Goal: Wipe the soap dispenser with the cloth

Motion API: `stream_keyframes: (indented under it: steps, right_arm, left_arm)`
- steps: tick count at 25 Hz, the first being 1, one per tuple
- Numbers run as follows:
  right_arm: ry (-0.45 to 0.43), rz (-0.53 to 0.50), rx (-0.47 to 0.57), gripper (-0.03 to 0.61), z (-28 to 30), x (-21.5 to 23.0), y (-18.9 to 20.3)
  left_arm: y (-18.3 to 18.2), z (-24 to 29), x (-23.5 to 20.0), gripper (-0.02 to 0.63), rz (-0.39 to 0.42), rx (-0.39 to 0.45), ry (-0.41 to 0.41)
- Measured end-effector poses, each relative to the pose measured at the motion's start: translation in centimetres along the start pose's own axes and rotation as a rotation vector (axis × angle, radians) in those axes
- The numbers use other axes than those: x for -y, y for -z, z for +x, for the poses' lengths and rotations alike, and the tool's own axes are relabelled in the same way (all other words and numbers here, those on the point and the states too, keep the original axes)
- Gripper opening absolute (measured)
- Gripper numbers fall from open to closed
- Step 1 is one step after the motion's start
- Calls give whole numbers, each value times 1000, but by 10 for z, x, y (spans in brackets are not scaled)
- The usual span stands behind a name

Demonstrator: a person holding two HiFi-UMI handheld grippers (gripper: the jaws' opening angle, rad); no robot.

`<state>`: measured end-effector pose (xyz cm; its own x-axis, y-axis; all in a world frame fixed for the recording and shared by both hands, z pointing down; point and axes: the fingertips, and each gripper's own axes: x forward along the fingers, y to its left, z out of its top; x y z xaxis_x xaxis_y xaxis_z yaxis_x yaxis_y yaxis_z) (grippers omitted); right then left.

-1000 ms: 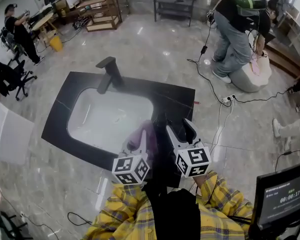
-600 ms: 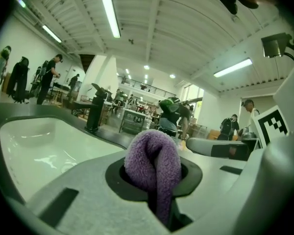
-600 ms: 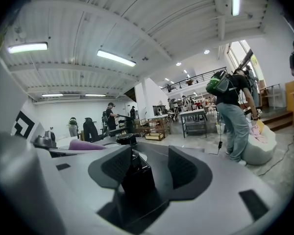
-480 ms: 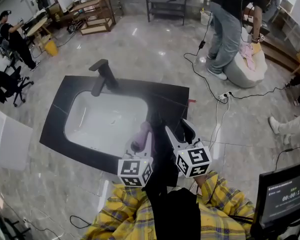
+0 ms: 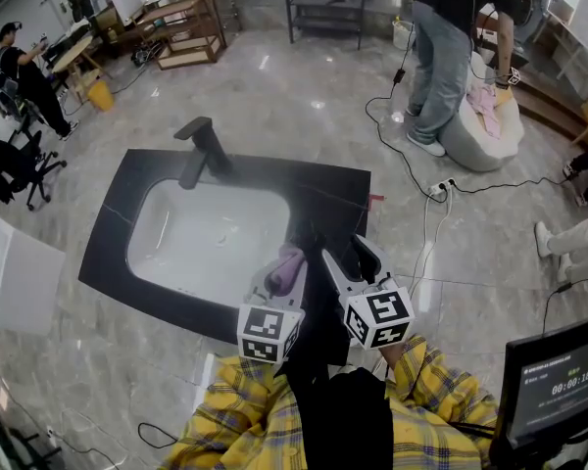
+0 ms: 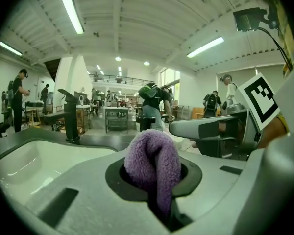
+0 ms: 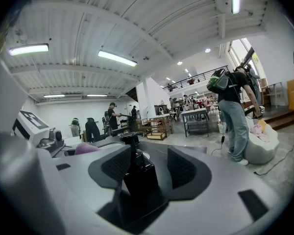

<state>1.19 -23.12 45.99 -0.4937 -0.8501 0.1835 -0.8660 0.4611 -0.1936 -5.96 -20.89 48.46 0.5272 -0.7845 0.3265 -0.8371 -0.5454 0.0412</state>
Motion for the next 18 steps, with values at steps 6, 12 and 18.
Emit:
stream_keyframes:
  steps: [6, 12, 18]
  right_arm:
    - [5, 1, -3, 225, -1, 2, 0]
    - [-2, 2, -1, 225, 0, 0, -1]
    - [-3, 4, 4, 225, -2, 2, -1]
  left_arm:
    - [4, 2, 6, 43, 46, -40, 52]
    - [8, 5, 9, 43, 68, -87, 100]
    - [13, 7, 11, 43, 68, -163, 173]
